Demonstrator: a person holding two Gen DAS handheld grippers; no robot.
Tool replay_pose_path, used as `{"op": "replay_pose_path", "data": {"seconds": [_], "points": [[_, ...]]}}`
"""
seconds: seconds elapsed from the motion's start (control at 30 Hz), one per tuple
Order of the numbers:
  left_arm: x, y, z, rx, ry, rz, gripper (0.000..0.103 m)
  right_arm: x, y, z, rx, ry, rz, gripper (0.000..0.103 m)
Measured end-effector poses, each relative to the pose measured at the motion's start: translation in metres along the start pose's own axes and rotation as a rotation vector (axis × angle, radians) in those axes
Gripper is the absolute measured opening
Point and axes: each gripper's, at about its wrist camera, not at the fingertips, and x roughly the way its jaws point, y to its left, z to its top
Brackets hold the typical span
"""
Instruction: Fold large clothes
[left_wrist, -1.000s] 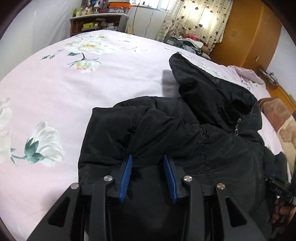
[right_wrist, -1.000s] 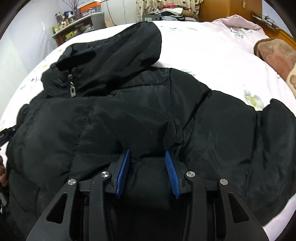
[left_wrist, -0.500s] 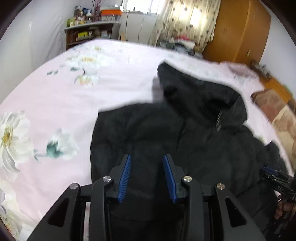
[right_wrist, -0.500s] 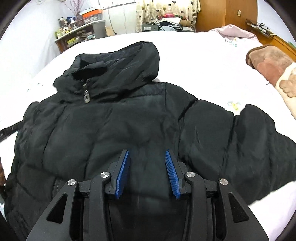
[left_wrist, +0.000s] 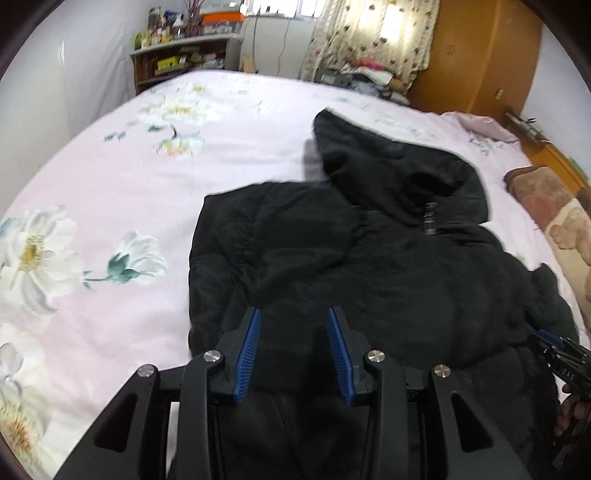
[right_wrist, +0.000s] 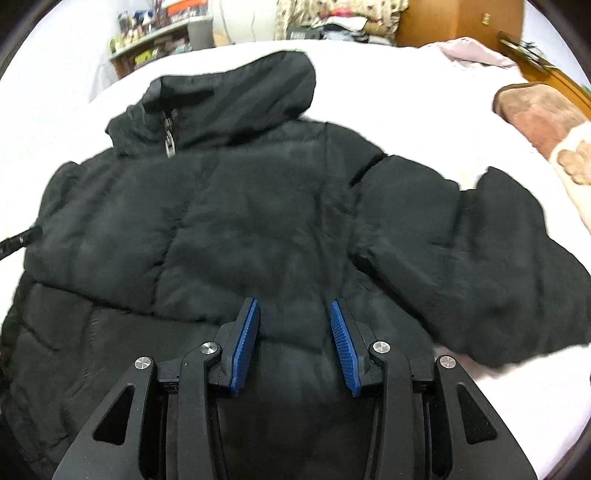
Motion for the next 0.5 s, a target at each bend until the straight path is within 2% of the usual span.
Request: {"op": "replay_pose_path", "data": {"seconds": [0.13, 0.27, 0.4, 0.5], "points": [[-0.036, -0.015, -0.019, 0.014, -0.020, -0.042, 0.040, -0.037, -0.022, -0.025, 0.092, -0.040, 0.013, 0.043], [-0.058, -0.035, -0.038, 0.053, -0.026, -0.077, 0.049, -0.060, -0.052, -0.047, 0.189, -0.055, 0.014, 0.053], [-0.062, -0.065, -0.044, 0.088, -0.019, -0.080, 0.055, -0.074, -0.084, -0.059, 0.253, -0.073, 0.004, 0.053], [-0.061, -0.087, -0.044, 0.107, -0.008, -0.095, 0.055, -0.081, -0.108, -0.066, 0.299, -0.084, -0.016, 0.056]]}}
